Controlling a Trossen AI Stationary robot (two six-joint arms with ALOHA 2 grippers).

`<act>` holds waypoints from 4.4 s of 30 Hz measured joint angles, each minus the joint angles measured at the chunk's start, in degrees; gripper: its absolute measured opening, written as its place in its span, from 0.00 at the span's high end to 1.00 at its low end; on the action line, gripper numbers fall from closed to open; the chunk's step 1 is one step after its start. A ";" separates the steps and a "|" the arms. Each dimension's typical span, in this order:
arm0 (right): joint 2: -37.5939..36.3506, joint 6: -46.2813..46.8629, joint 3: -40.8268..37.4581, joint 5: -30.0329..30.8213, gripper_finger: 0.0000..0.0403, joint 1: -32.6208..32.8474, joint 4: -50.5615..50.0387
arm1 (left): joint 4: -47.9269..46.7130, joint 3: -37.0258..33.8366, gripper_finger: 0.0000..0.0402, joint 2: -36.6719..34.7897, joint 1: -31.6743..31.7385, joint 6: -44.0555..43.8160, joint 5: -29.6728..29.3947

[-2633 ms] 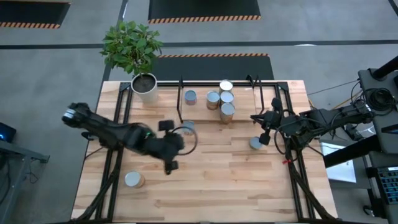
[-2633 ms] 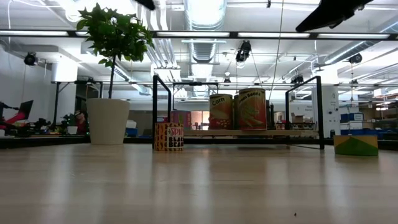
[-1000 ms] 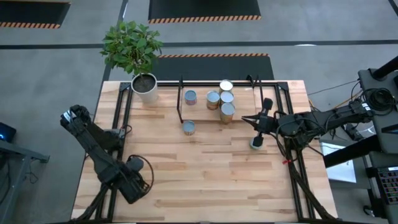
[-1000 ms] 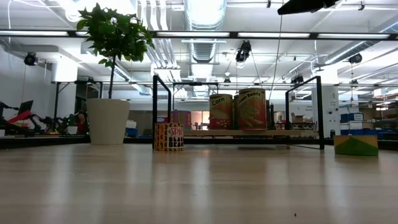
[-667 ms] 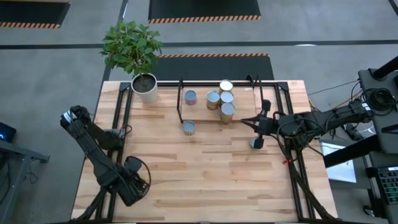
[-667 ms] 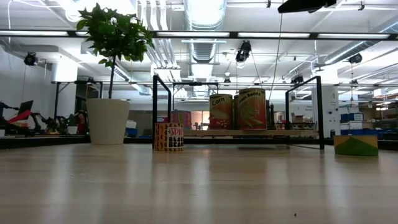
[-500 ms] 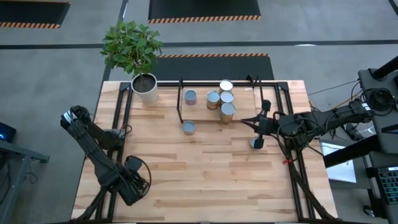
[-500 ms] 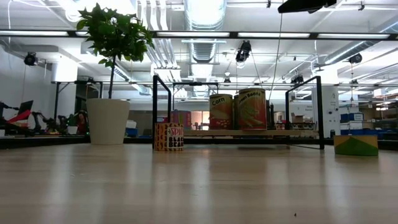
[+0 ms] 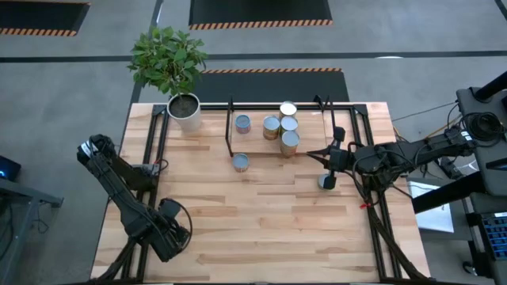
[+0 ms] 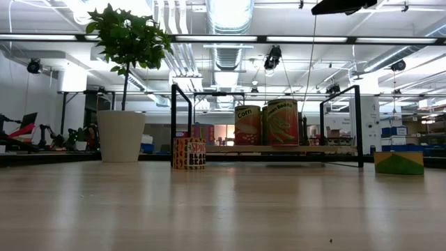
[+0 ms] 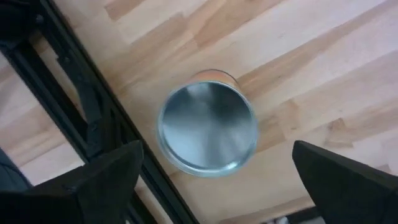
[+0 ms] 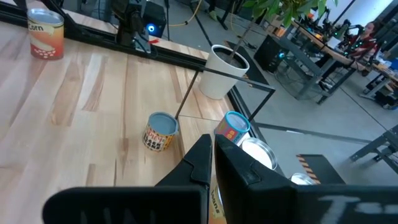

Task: Pick and place cans onto a shelf
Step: Put the canned corn on the shelf

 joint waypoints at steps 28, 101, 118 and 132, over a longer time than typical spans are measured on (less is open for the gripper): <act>0.00 0.04 0.00 0.02 0.98 0.00 -0.45 | 0.82 -1.87 0.10 1.82 -0.15 3.14 0.06; -0.02 1.64 -0.02 -0.18 0.98 0.00 -2.33 | -2.29 50.72 0.23 25.11 39.53 107.55 -9.07; -0.02 1.33 -0.04 -0.16 0.98 0.00 -3.43 | 1.17 53.84 0.23 35.82 57.92 124.34 -9.11; -0.13 -0.57 -0.04 0.26 0.98 -0.02 -3.45 | 0.00 60.66 0.23 43.08 63.06 131.11 -9.03</act>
